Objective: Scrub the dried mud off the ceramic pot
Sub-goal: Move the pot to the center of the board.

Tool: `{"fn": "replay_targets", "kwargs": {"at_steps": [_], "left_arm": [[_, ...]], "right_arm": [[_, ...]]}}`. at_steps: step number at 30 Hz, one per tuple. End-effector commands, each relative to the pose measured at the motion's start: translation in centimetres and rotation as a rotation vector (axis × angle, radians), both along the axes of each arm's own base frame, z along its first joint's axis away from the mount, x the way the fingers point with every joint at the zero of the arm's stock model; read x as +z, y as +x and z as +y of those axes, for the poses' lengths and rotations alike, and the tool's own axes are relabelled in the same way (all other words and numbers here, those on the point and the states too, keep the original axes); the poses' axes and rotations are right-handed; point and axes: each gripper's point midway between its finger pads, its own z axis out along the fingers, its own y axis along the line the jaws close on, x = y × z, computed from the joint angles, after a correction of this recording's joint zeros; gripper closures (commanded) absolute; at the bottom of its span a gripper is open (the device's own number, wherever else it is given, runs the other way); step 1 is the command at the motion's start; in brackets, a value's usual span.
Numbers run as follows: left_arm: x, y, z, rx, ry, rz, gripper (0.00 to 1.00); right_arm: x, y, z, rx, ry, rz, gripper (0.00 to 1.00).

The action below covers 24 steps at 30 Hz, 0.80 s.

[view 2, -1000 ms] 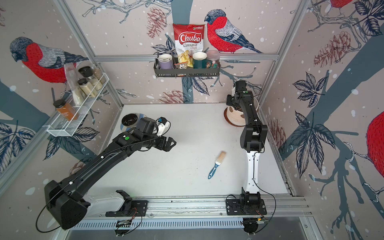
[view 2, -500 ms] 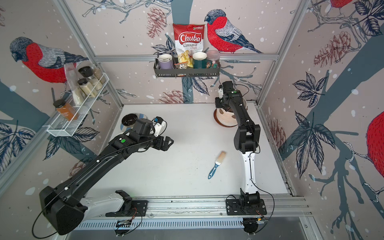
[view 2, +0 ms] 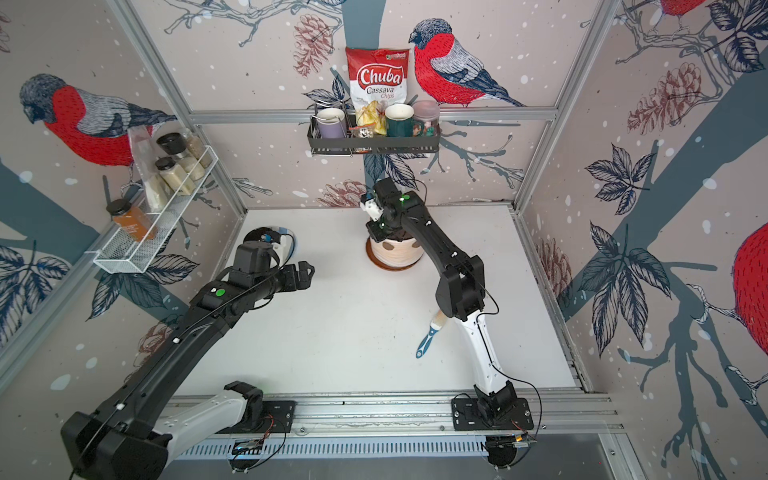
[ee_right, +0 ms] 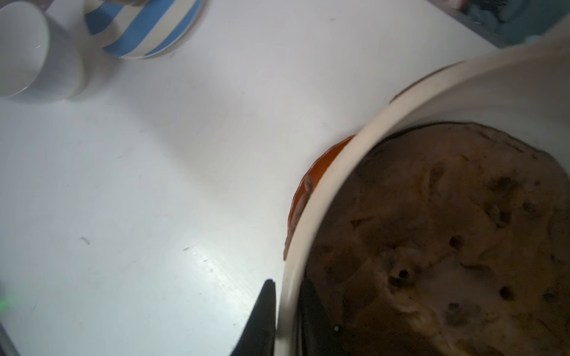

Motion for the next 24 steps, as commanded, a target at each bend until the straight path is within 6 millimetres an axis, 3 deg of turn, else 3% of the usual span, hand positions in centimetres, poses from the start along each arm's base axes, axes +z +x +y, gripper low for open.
{"fn": "replay_targets", "kwargs": {"at_steps": [1, 5, 9, 12, 17, 24], "left_arm": [[1.1, 0.5, 1.1, 0.062, -0.007, -0.058, 0.03], [1.8, 0.1, 2.0, 0.089, 0.015, -0.098, 0.03], [2.0, -0.2, 2.5, 0.1, 0.031, -0.116, 0.03], [2.2, -0.2, 2.4, 0.097, 0.028, -0.128, 0.03], [3.0, -0.3, 1.6, 0.044, 0.006, -0.164, 0.03], [4.4, -1.0, 0.6, -0.034, -0.019, -0.261, 0.03]], "right_arm": [[0.7, -5.6, 2.7, 0.215, 0.037, 0.069, 0.81], [0.8, -8.7, 3.8, 0.314, 0.015, 0.078, 0.79], [1.5, -10.2, 3.2, 0.344, 0.018, 0.074, 0.75], [2.5, -11.2, 2.6, 0.353, 0.032, 0.068, 0.67], [6.3, -13.1, 2.1, 0.294, 0.085, 0.02, 0.54], [11.7, -12.8, -0.6, -0.025, 0.196, -0.086, 0.5]]}}
